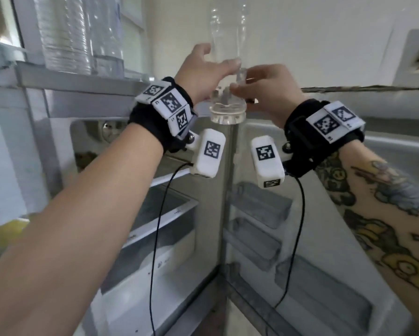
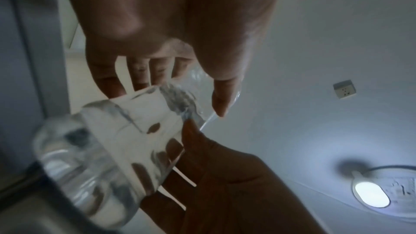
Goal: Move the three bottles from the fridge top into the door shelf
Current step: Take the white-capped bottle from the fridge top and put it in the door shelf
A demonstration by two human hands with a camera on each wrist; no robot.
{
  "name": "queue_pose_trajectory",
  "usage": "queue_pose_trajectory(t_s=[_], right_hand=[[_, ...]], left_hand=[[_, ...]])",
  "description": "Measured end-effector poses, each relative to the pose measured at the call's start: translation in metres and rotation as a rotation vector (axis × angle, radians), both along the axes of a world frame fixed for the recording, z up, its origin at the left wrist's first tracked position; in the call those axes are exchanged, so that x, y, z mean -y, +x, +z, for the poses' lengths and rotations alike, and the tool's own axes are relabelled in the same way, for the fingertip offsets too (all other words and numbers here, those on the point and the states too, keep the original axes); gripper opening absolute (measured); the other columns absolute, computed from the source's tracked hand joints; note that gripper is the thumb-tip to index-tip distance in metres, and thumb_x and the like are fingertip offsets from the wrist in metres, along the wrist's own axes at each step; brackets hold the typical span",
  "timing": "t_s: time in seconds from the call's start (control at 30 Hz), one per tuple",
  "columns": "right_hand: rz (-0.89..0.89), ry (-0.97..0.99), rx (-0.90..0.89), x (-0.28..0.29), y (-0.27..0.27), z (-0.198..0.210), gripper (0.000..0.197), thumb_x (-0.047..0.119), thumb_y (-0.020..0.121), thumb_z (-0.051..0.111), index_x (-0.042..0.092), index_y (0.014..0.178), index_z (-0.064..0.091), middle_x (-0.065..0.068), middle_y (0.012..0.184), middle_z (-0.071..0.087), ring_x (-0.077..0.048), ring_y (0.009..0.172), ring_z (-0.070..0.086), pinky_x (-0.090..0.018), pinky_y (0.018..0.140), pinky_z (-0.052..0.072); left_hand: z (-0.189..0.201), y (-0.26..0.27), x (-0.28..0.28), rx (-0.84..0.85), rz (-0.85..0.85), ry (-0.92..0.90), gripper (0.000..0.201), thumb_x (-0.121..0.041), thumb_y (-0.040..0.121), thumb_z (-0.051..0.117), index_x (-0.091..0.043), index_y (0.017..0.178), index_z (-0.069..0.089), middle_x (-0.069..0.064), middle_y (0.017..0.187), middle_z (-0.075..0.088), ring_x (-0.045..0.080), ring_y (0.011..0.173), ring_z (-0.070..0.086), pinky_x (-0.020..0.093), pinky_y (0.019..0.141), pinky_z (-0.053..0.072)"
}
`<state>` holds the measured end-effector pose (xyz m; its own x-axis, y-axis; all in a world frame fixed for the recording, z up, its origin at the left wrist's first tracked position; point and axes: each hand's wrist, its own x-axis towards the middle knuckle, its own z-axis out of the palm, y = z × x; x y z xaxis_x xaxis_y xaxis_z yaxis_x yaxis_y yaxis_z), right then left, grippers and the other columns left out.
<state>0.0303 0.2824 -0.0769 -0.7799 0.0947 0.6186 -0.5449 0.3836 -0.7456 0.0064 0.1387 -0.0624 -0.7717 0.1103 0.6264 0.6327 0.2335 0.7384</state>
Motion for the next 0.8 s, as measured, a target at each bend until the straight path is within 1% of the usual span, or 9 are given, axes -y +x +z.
queue_pose_trajectory(t_s=[0.07, 0.1, 0.17, 0.27, 0.33, 0.4, 0.63, 0.73, 0.8], right_hand=[[-0.048, 0.029, 0.054, -0.015, 0.005, -0.018, 0.028, 0.012, 0.071, 0.077, -0.003, 0.094, 0.069, -0.022, 0.089, 0.068, -0.026, 0.081, 0.066, -0.057, 0.083, 0.056], [-0.064, 0.043, 0.088, -0.022, 0.006, -0.028, 0.028, 0.01, 0.073, 0.076, -0.004, 0.096, 0.068, -0.016, 0.084, 0.067, -0.024, 0.08, 0.066, -0.054, 0.085, 0.057], [-0.072, 0.068, 0.148, -0.037, 0.005, -0.046, 0.011, 0.006, 0.078, 0.074, 0.004, 0.087, 0.068, 0.001, 0.072, 0.064, -0.017, 0.074, 0.064, -0.043, 0.082, 0.059], [-0.112, 0.107, 0.191, -0.054, 0.005, -0.071, 0.017, 0.005, 0.081, 0.072, 0.02, 0.079, 0.064, 0.014, 0.063, 0.059, -0.007, 0.066, 0.059, -0.027, 0.068, 0.05], [-0.145, 0.123, 0.221, -0.063, 0.0, -0.088, 0.016, 0.008, 0.08, 0.074, 0.012, 0.093, 0.067, 0.009, 0.069, 0.055, -0.013, 0.073, 0.057, -0.027, 0.07, 0.046], [-0.181, 0.123, 0.26, -0.07, -0.009, -0.101, 0.032, 0.014, 0.077, 0.076, 0.003, 0.104, 0.065, 0.004, 0.074, 0.051, -0.019, 0.078, 0.054, -0.035, 0.072, 0.045], [-0.229, 0.079, 0.352, -0.089, -0.026, -0.131, 0.043, 0.012, 0.081, 0.073, 0.004, 0.119, 0.054, -0.007, 0.098, 0.062, -0.022, 0.083, 0.059, -0.036, 0.074, 0.051], [-0.255, 0.097, 0.404, -0.094, -0.034, -0.141, 0.044, 0.011, 0.082, 0.071, 0.002, 0.12, 0.053, -0.009, 0.101, 0.062, -0.025, 0.083, 0.059, -0.043, 0.078, 0.055], [-0.261, 0.088, 0.425, -0.098, -0.04, -0.147, 0.046, 0.011, 0.081, 0.071, 0.002, 0.122, 0.053, -0.009, 0.101, 0.061, -0.024, 0.082, 0.058, -0.041, 0.076, 0.054]], left_hand=[[-0.017, 0.0, -0.019, 0.014, -0.034, -0.016, 0.077, -0.042, 0.079, 0.071, -0.015, 0.142, 0.036, 0.002, 0.128, 0.057, 0.012, 0.109, 0.057, 0.021, 0.085, 0.049], [-0.026, 0.0, -0.028, 0.024, -0.046, -0.017, 0.076, -0.041, 0.078, 0.073, -0.014, 0.14, 0.039, 0.001, 0.124, 0.059, 0.011, 0.107, 0.058, 0.018, 0.084, 0.047], [-0.043, -0.003, -0.041, 0.041, -0.048, -0.033, 0.071, -0.04, 0.075, 0.076, -0.014, 0.133, 0.045, -0.002, 0.118, 0.059, 0.009, 0.103, 0.057, 0.015, 0.079, 0.044], [-0.066, -0.013, -0.055, 0.101, -0.077, -0.072, 0.067, -0.037, 0.069, 0.082, -0.015, 0.124, 0.05, -0.006, 0.106, 0.061, 0.009, 0.098, 0.06, 0.025, 0.084, 0.05], [-0.079, -0.018, -0.062, 0.142, -0.105, -0.099, 0.068, -0.033, 0.067, 0.084, -0.014, 0.123, 0.051, -0.003, 0.106, 0.063, 0.013, 0.098, 0.062, 0.032, 0.085, 0.052], [-0.091, -0.023, -0.069, 0.175, -0.131, -0.109, 0.068, -0.027, 0.067, 0.084, -0.013, 0.124, 0.05, 0.001, 0.112, 0.064, 0.014, 0.097, 0.063, 0.031, 0.079, 0.054], [-0.135, -0.05, -0.093, 0.261, -0.197, -0.097, 0.072, -0.017, 0.066, 0.086, -0.011, 0.126, 0.047, 0.005, 0.115, 0.062, 0.015, 0.095, 0.059, 0.024, 0.07, 0.047], [-0.155, -0.065, -0.104, 0.313, -0.203, -0.073, 0.071, -0.018, 0.063, 0.087, -0.012, 0.122, 0.048, 0.007, 0.116, 0.063, 0.016, 0.092, 0.06, 0.027, 0.066, 0.047], [-0.163, -0.074, -0.112, 0.329, -0.215, -0.063, 0.068, -0.016, 0.065, 0.086, -0.01, 0.121, 0.048, 0.007, 0.115, 0.062, 0.016, 0.09, 0.06, 0.023, 0.059, 0.044]])
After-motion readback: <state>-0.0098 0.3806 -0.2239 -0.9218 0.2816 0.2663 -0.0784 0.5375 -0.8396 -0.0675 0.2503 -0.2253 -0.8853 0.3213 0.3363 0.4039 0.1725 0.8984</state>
